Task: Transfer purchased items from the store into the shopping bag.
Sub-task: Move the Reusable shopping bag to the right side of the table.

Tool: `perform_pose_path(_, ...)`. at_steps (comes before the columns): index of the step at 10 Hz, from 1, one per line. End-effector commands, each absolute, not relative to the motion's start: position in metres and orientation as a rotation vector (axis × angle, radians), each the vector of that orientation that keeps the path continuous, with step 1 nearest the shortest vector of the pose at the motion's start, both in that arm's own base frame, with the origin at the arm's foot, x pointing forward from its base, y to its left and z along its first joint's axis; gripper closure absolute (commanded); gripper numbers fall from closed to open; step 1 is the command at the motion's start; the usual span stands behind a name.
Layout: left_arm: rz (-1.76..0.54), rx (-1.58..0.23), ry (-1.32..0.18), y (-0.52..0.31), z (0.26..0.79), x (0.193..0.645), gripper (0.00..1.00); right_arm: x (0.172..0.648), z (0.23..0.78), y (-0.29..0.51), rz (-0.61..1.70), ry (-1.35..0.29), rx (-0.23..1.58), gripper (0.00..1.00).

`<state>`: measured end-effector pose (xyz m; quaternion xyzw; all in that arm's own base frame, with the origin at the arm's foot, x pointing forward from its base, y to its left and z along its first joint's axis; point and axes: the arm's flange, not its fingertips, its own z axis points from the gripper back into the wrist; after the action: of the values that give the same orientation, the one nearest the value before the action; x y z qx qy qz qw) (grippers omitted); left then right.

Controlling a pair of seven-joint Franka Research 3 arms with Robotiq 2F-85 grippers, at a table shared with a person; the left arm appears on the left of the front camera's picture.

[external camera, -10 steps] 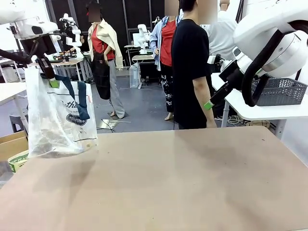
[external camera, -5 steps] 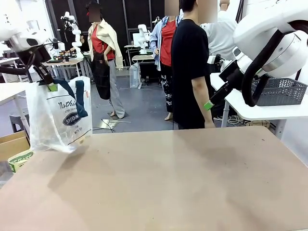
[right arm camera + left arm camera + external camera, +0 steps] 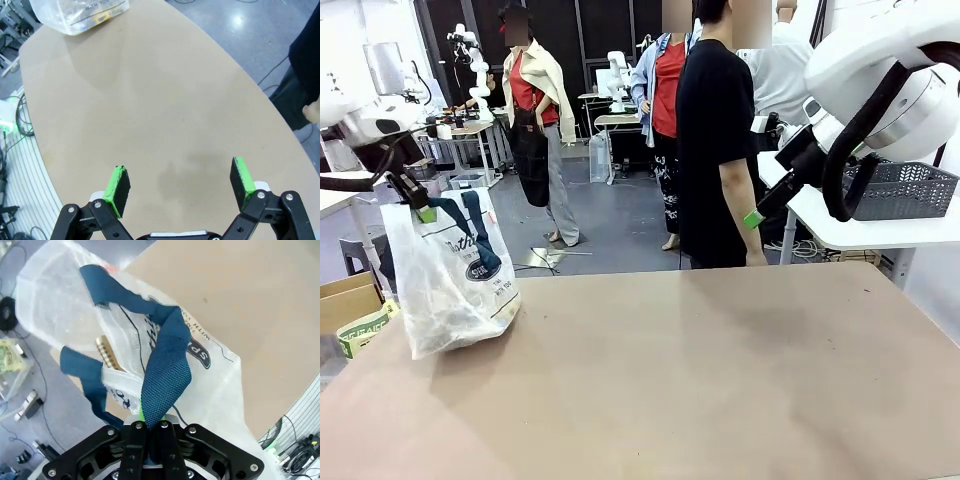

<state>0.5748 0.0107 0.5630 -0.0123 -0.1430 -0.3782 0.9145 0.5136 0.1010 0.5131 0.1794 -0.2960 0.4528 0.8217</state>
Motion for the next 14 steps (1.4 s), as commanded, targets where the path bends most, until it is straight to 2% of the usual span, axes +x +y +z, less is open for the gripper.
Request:
perform_pose_path(1, -0.743, -0.044, -0.300, 0.006, 0.555, 0.561, 1.00, 0.515, 0.516, 0.101, 0.959, -0.613, 0.384, 0.00)
perform_pose_path(5, -0.867, -0.115, -0.242, -0.002, 0.555, 0.555, 1.00, 0.515, 0.516, 0.101, 0.959, -0.613, 0.384, 0.00)
perform_pose_path(6, -0.773, -0.046, -0.262, 0.006, 0.552, 0.561, 1.00, 0.515, 0.516, 0.101, 0.959, -0.613, 0.384, 0.00)
perform_pose_path(9, -0.802, -0.061, -0.253, 0.002, 0.552, 0.559, 0.98, 0.515, 0.516, 0.101, 0.959, -0.613, 0.384, 0.00)
perform_pose_path(14, -0.724, -0.092, -0.262, -0.006, 0.567, 0.556, 0.00, 0.515, 0.516, 0.101, 0.959, -0.613, 0.384, 0.00)
